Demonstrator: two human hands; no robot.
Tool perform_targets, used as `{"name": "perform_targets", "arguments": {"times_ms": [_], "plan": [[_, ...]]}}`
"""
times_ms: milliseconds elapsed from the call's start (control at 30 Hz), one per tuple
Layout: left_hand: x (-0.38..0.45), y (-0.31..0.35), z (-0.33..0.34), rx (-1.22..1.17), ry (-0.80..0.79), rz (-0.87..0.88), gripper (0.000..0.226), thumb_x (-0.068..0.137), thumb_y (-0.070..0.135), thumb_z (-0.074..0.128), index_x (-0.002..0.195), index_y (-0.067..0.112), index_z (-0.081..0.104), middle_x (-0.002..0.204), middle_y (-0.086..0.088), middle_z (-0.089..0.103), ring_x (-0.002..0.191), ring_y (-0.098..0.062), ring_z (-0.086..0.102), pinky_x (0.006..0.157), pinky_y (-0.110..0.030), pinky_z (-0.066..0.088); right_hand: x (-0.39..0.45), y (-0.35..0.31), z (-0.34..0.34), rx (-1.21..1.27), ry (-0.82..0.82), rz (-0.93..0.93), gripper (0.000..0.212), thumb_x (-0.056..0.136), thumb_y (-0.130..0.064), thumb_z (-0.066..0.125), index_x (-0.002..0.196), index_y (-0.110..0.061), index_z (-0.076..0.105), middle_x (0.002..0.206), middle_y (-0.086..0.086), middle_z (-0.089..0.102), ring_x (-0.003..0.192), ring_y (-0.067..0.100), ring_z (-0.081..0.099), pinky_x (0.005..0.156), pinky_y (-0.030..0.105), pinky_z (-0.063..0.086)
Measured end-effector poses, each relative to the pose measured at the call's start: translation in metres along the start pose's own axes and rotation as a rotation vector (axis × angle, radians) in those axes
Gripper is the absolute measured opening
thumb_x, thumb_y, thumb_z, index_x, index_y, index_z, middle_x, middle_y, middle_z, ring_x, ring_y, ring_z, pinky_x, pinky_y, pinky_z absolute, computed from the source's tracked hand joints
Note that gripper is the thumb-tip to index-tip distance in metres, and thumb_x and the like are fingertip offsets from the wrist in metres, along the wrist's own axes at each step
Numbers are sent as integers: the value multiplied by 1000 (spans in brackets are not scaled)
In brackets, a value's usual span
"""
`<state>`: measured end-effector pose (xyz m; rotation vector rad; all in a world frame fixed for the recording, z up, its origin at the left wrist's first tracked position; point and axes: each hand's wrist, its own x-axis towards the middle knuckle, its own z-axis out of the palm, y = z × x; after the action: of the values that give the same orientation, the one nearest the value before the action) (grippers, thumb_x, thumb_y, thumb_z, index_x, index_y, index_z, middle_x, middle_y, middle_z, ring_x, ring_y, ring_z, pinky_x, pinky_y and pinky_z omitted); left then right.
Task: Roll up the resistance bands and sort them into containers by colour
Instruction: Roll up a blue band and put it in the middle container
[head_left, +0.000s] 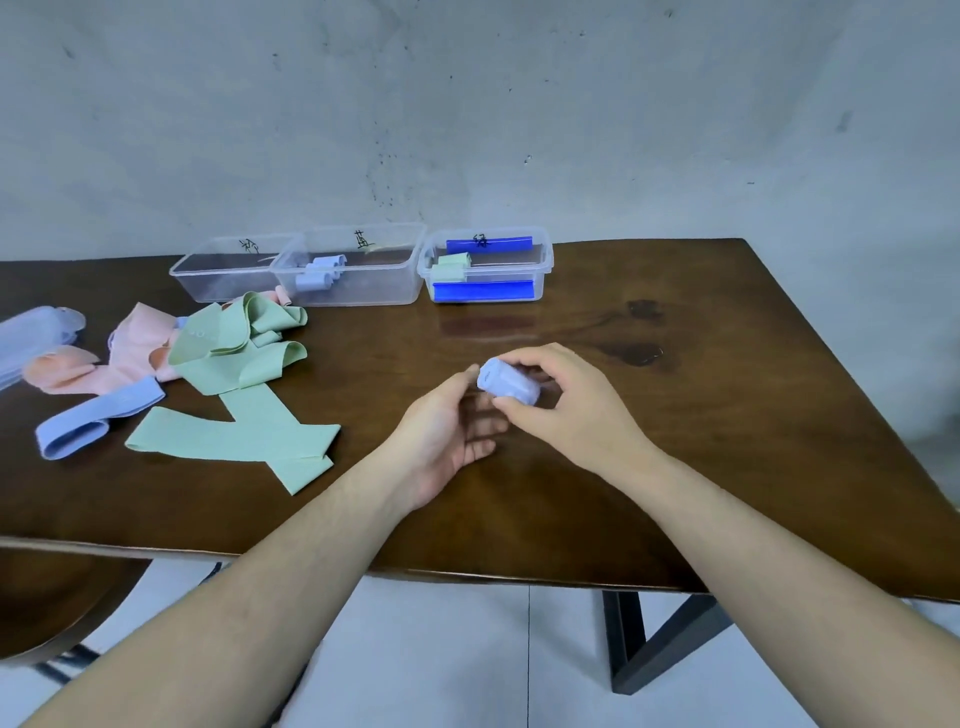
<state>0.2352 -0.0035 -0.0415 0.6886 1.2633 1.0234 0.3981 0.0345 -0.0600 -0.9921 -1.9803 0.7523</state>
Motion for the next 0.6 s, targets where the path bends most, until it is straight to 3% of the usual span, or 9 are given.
{"name": "perform_targets", "arguments": {"times_ms": [133,267,367,600], "plan": [[-2,18,-7,44,26,119,35,95,46,58,115,18,65,104,-2,72,88,-17,67,76,-31,53,14,6,-5,-29,-70,-2,36,86,-29,78,117,-38,62,108,-22,58,107,-5,52,81,2,44],[-6,28,-19,87,-7,236,34,85,19,75,118,16,63,106,-8,72,91,-19,68,82,-31,54,30,0,-2,11,-129,-6,42,85,-27,80,119,-37,59,112,-18,59,106,-5,53,78,5,46],[-4,37,-34,111,-21,250,38,81,10,76,118,13,65,110,-11,72,94,-19,70,84,-31,53,43,-9,5,66,-157,-36,42,84,-25,81,120,-34,62,110,-17,62,103,0,57,81,13,51],[22,65,-96,109,-35,333,42,76,14,78,116,10,69,107,-11,73,91,-17,69,82,-28,55,91,-25,39,155,-135,47,38,80,-26,84,114,-30,67,106,-19,69,98,-3,64,85,11,50]]}}
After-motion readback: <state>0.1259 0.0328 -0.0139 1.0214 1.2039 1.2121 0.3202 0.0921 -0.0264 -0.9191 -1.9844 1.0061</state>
